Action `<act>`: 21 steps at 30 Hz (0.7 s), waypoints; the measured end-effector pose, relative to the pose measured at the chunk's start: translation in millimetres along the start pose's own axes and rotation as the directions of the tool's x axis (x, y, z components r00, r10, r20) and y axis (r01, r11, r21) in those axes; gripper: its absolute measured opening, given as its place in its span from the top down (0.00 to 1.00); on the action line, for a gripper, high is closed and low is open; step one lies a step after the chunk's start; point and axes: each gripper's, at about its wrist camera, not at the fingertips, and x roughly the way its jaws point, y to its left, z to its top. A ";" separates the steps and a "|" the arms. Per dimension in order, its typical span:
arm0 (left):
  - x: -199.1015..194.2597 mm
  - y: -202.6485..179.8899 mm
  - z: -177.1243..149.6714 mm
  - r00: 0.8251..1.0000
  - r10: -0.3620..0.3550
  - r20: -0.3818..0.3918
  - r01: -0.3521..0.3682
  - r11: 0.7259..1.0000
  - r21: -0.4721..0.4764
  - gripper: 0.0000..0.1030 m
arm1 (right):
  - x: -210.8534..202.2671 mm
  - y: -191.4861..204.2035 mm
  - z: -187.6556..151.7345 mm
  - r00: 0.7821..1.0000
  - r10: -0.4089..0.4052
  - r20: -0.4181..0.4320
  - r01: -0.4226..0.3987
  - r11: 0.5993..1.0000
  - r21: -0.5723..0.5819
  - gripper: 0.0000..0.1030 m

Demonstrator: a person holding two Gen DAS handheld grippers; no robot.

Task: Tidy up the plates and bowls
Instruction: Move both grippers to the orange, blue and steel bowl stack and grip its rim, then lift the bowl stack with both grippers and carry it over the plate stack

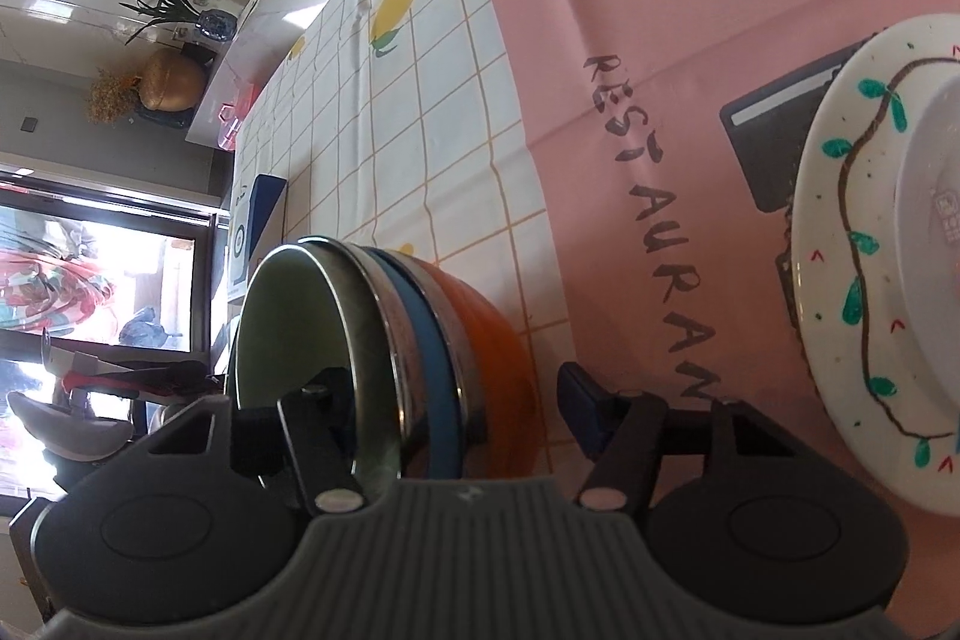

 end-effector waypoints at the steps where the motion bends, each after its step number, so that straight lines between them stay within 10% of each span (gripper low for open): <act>1: -0.5 -0.5 -0.2 1.000 0.002 0.000 -0.002 1.000 0.002 0.38 | 0.6 -1.5 -0.2 1.000 0.013 -0.003 -0.013 1.000 0.010 0.46; 21: -13.4 -10.4 -8.5 0.999 0.017 0.029 -0.018 0.999 0.030 0.39 | -8.8 -2.4 -7.1 1.000 0.027 0.016 -0.027 0.999 0.021 0.53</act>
